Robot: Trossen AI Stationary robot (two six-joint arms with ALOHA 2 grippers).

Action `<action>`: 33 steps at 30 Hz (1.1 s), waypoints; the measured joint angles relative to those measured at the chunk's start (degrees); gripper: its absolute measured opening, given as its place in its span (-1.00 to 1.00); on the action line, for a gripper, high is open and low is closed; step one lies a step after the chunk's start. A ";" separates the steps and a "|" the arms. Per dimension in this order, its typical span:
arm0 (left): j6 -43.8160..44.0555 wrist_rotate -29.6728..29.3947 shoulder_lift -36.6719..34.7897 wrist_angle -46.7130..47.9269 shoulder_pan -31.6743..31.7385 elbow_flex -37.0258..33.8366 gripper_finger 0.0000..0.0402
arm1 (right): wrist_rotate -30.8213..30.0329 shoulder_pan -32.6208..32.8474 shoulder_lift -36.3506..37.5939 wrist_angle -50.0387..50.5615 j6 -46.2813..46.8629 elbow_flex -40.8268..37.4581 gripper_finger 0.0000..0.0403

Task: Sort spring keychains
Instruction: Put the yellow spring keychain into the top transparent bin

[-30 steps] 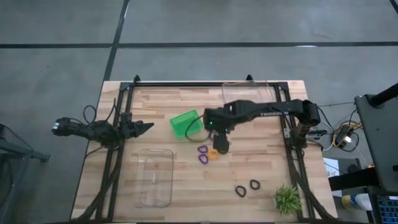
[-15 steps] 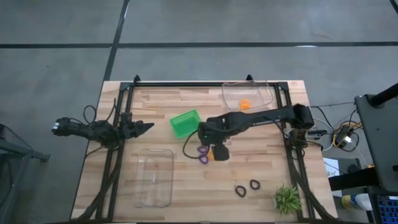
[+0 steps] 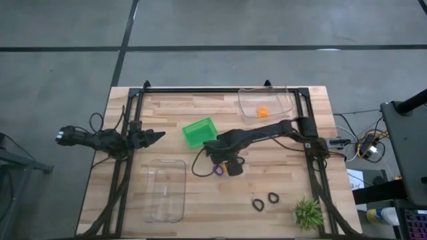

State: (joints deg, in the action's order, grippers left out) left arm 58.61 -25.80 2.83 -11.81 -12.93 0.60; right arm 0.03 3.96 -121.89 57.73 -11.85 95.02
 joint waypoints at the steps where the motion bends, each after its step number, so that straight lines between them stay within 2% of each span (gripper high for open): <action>1: 0.00 0.00 0.00 0.00 0.00 0.00 -1.00 | 0.02 -0.12 -0.64 -0.06 -0.23 0.00 0.06; 10: 0.02 0.00 0.00 -0.04 -0.01 0.00 -1.00 | 0.42 -0.37 -2.88 -2.02 -0.89 -0.44 0.05; 20: -0.22 0.00 0.00 -0.04 0.00 0.00 -1.00 | 0.50 -0.41 -2.88 -2.86 -1.04 -1.18 -0.16; 25: -0.24 0.00 0.00 -0.04 0.00 0.00 -1.00 | 2.36 -0.41 -2.88 -2.92 -2.03 -2.43 -0.42; 29: -0.26 0.00 0.00 -0.04 -0.01 0.00 -1.00 | 3.06 -0.39 -2.71 -2.58 -1.44 -3.26 -0.81; 33: -0.31 -0.02 -0.01 -0.07 -0.01 0.00 -1.00 | 3.43 -0.42 -2.66 -2.24 -0.54 -3.26 -0.92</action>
State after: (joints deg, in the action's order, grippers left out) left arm 58.30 -25.82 2.82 -11.88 -12.94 0.60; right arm 3.46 3.54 -124.55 55.49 -12.38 91.77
